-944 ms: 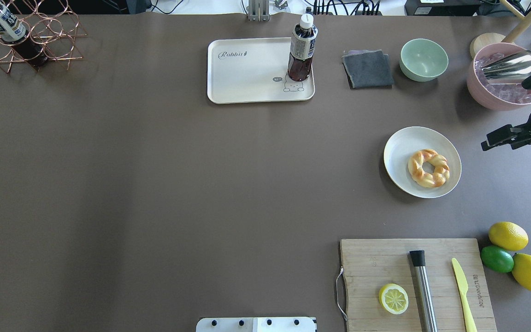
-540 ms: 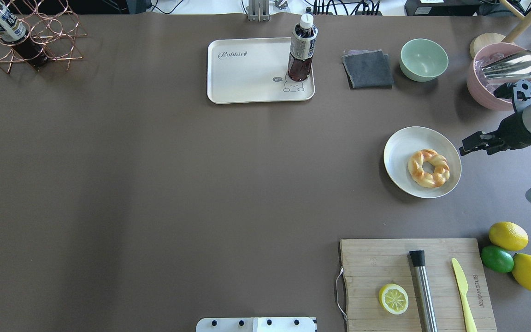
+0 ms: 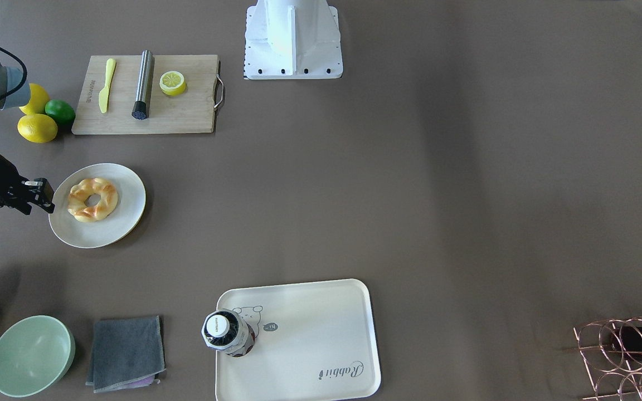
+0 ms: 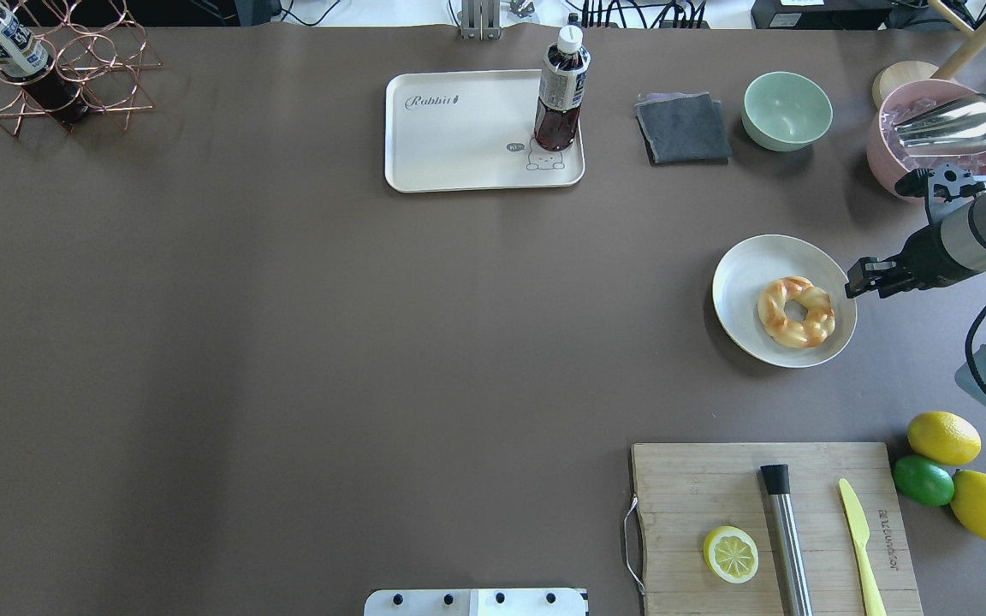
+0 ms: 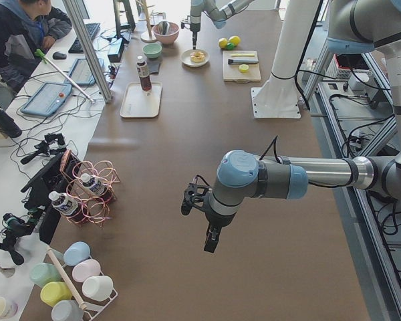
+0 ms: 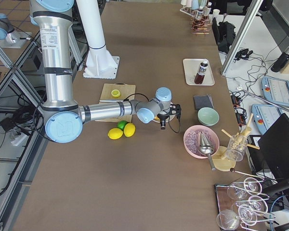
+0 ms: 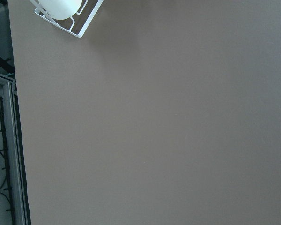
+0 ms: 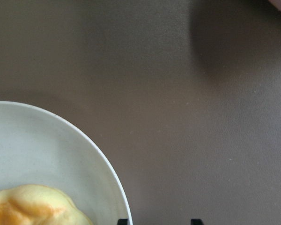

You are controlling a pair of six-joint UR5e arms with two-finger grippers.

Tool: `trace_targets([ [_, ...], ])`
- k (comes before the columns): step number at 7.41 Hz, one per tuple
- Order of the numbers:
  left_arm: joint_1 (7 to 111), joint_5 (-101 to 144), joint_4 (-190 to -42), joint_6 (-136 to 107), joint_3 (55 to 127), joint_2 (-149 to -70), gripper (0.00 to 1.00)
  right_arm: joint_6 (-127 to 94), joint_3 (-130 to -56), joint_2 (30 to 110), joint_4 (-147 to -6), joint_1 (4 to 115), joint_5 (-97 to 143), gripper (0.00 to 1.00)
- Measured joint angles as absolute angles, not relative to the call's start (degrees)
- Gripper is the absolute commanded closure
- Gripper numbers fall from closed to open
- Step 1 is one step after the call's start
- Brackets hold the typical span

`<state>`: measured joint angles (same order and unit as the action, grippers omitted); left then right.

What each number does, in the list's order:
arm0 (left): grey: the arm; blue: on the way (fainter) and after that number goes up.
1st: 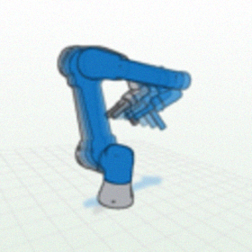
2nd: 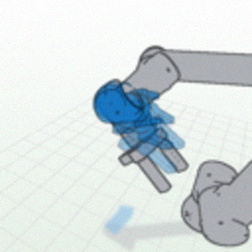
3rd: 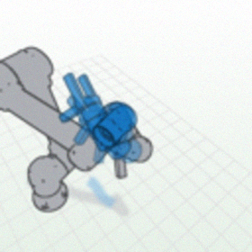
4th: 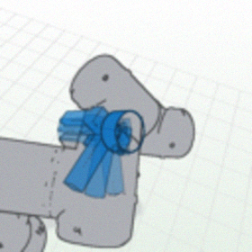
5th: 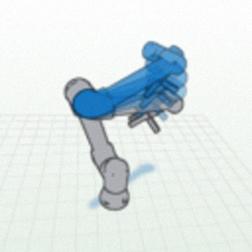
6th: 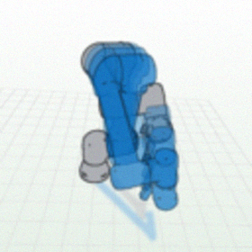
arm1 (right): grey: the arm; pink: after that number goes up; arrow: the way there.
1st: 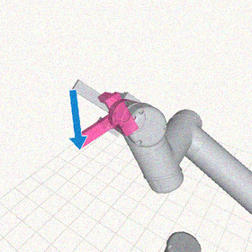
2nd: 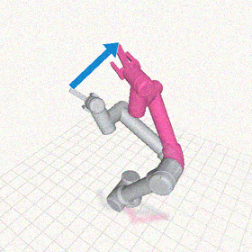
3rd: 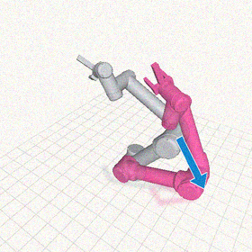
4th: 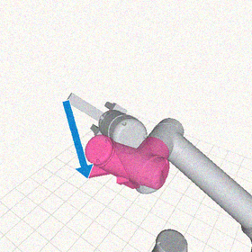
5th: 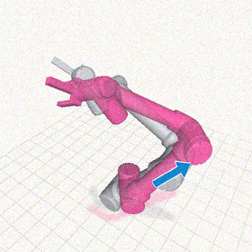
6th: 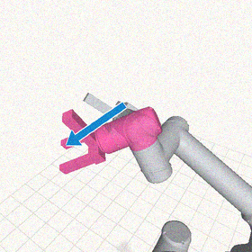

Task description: Place donut on tray

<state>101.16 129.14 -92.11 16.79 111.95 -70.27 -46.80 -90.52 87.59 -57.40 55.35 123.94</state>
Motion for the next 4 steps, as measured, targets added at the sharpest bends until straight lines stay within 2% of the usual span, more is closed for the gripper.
trace_targets([
  [2,101.2,129.1,-92.1,16.8,112.0,-70.4,0.03,-48.1,-90.2,87.2,-56.9,54.9,123.9,0.46],
  [4,101.2,129.1,-92.1,16.8,112.0,-70.4,0.03,-49.7,-90.1,87.0,-55.8,54.6,124.1,0.62],
])
